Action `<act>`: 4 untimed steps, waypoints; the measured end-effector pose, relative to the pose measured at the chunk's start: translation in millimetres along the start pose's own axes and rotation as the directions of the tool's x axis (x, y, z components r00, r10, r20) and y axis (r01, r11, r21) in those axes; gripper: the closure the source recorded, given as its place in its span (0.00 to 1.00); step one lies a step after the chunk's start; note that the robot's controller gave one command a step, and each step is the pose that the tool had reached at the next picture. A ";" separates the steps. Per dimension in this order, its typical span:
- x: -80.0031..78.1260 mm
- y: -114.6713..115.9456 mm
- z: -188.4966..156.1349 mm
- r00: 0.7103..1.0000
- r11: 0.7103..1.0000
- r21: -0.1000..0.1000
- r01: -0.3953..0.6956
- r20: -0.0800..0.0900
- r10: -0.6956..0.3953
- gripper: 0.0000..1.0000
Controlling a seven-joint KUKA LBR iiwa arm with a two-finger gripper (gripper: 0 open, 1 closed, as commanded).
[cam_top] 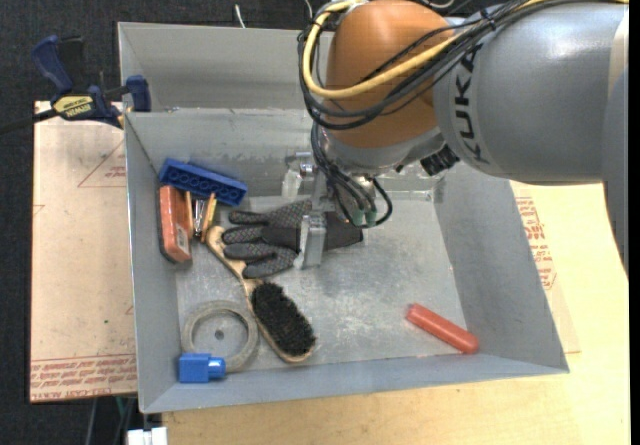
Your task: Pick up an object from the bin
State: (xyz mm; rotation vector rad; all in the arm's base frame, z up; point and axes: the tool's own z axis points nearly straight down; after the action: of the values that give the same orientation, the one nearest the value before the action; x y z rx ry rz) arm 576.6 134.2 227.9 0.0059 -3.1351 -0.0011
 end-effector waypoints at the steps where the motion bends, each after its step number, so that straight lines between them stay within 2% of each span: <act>1: -1.6 -0.7 -4.8 1.000 1.000 -0.001 -0.003 0.008 0.003 0.00; 2: 1.9 18.8 37.3 0.995 0.995 -0.003 -0.096 0.011 0.096 0.00; 3: -31.5 44.9 97.4 0.997 0.997 -0.005 -0.078 0.019 0.078 0.00; 4: -28.0 60.3 135.2 0.980 0.980 -0.008 -0.199 0.016 0.199 0.00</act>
Offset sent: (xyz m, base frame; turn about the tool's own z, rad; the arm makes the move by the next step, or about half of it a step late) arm -0.0073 0.0335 -0.0706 0.1616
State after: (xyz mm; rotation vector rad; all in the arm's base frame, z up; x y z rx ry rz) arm 603.5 194.7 92.6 -0.3095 -3.1367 -0.0105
